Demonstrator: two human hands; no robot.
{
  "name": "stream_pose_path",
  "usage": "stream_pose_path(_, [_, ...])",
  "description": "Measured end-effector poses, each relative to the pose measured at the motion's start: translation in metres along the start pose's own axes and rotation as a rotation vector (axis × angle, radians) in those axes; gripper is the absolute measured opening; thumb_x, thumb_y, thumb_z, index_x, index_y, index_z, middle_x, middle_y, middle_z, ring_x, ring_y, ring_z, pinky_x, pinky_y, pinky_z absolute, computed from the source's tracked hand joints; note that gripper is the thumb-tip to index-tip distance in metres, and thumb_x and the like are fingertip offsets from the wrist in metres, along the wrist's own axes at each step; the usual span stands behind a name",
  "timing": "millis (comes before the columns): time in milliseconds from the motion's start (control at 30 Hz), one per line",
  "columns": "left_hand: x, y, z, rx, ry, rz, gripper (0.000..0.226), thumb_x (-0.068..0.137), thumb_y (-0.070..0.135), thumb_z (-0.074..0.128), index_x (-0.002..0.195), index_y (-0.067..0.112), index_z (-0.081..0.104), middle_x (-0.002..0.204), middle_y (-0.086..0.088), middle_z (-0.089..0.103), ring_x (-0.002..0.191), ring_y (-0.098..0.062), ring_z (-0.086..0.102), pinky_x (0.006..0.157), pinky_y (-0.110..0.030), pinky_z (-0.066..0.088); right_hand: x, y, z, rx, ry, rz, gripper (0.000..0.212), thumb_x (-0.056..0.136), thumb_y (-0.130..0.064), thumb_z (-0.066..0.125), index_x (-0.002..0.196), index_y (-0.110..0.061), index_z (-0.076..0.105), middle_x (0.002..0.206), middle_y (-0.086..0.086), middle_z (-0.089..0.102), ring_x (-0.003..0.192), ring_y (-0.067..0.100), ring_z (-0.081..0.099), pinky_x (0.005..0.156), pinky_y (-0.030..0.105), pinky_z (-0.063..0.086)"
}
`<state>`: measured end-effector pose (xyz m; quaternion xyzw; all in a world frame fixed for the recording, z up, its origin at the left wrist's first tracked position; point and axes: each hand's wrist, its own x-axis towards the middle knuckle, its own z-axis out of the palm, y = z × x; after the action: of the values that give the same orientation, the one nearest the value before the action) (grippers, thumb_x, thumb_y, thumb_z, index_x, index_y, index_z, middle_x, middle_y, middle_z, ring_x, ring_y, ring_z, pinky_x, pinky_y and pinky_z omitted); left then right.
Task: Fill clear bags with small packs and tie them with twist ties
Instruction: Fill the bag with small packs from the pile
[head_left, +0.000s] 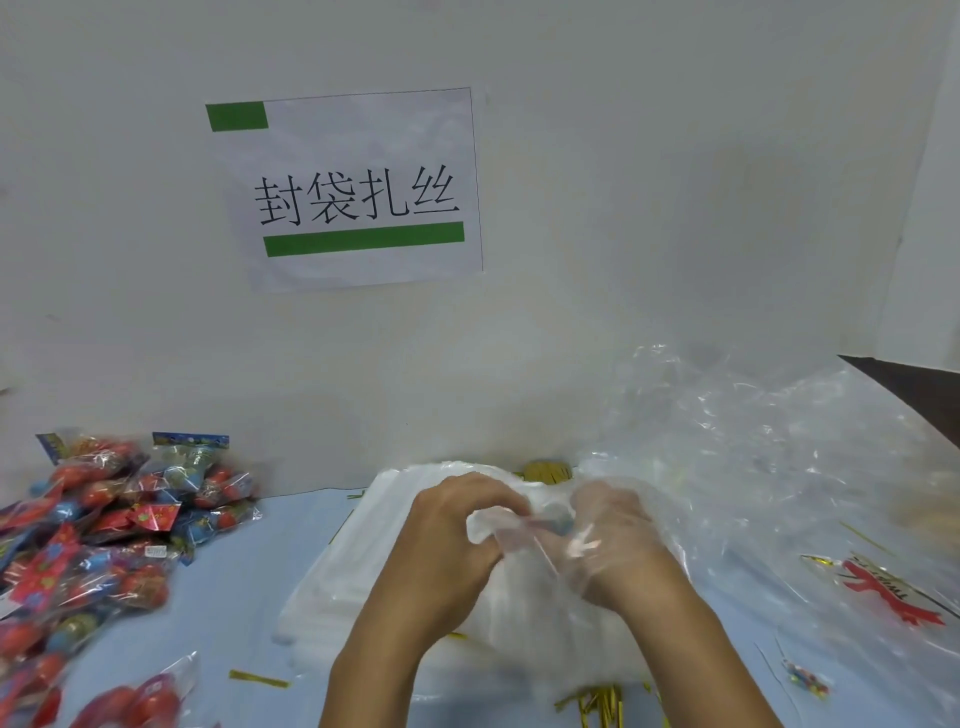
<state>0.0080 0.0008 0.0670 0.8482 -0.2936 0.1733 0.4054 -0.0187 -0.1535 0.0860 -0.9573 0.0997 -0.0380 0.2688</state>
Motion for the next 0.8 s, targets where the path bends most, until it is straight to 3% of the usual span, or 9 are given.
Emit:
stream_pose_path(67, [0.001,-0.003,0.002,-0.02,0.123,-0.05,0.034,0.084,0.001,0.071,0.077,0.034,0.072,0.086,0.026,0.07,0.091,0.005,0.061,0.074,-0.007,0.04,-0.009,-0.007,-0.012,-0.207,-0.143,-0.111,0.029,0.106,-0.04,0.044,0.085,-0.022,0.054,0.113,0.009,0.064,0.104,0.021,0.061,0.082,0.023,0.043])
stream_pose_path(133, [0.002,-0.004,0.003,-0.041,0.207,-0.078,0.038,0.087,-0.003,0.067,0.074,0.032,0.069,0.08,0.026,0.068,0.083,0.005,0.061,0.068,-0.005,0.039,-0.022,-0.016,-0.029,-0.244,-0.16,-0.227,0.029,0.109,-0.028,0.033,0.113,-0.018,0.06,0.134,0.008,0.056,0.129,0.024,0.049,0.098,0.029,0.035])
stream_pose_path(300, [0.002,-0.005,0.0,-0.015,0.358,-0.125,0.06,0.073,-0.018,0.058,0.075,0.042,0.059,0.07,0.017,0.065,0.075,0.001,0.06,0.061,-0.006,0.038,-0.056,-0.03,-0.062,-0.098,-0.268,-0.394,0.032,0.106,-0.034,0.039,0.093,-0.014,0.06,0.097,0.003,0.065,0.093,0.021,0.063,0.088,0.037,0.052])
stream_pose_path(367, [0.0,-0.009,-0.003,0.005,0.378,-0.132,0.054,0.077,-0.016,0.058,0.078,0.037,0.061,0.072,0.013,0.065,0.074,-0.002,0.06,0.062,-0.007,0.039,-0.066,-0.031,-0.071,0.048,-0.261,-0.502,0.024,0.105,-0.036,0.043,0.107,-0.024,0.064,0.104,0.0,0.071,0.099,0.015,0.067,0.092,0.034,0.053])
stream_pose_path(433, [-0.001,-0.01,-0.004,-0.04,0.406,-0.168,0.035,0.092,0.003,0.058,0.075,0.033,0.061,0.071,0.009,0.066,0.071,-0.006,0.059,0.059,-0.01,0.039,-0.064,-0.026,-0.082,0.371,-0.139,-0.603,0.029,0.102,-0.025,0.049,0.098,-0.041,0.073,0.103,-0.008,0.076,0.099,0.008,0.07,0.09,0.026,0.056])
stream_pose_path(500, [-0.002,-0.012,-0.004,-0.084,0.431,-0.218,0.026,0.096,0.018,0.055,0.076,0.033,0.06,0.073,0.006,0.068,0.072,-0.003,0.059,0.058,-0.009,0.041,-0.051,-0.011,-0.086,0.693,0.083,-0.58,0.039,0.1,-0.004,0.052,0.089,-0.03,0.08,0.092,-0.007,0.078,0.089,0.008,0.074,0.079,0.02,0.059])
stream_pose_path(600, [-0.002,-0.016,-0.001,-0.153,0.437,-0.29,0.008,0.097,0.021,0.06,0.091,0.027,0.06,0.079,0.0,0.069,0.07,-0.01,0.062,0.054,-0.017,0.046,-0.017,0.028,-0.064,0.612,0.352,-0.402,0.042,0.094,0.008,0.054,0.097,-0.028,0.076,0.091,-0.005,0.076,0.087,0.012,0.072,0.07,0.017,0.054])
stream_pose_path(733, [0.0,-0.018,0.007,-0.202,0.492,-0.417,0.038,0.087,0.035,0.072,0.104,0.016,0.044,0.088,0.0,0.058,0.071,-0.018,0.059,0.053,-0.017,0.044,0.0,0.053,-0.019,0.717,-0.134,-0.302,0.037,0.088,0.002,0.071,0.111,-0.026,0.075,0.104,-0.011,0.077,0.092,0.007,0.074,0.073,0.014,0.054])
stream_pose_path(800, [-0.001,-0.02,0.013,-0.162,0.484,-0.451,0.037,0.085,0.04,0.072,0.094,0.011,0.05,0.084,-0.002,0.056,0.073,-0.019,0.053,0.056,-0.018,0.039,0.004,0.051,-0.004,0.693,-0.111,-0.31,0.027,0.086,-0.004,0.076,0.101,-0.025,0.077,0.098,-0.016,0.076,0.088,0.001,0.072,0.073,0.012,0.053])
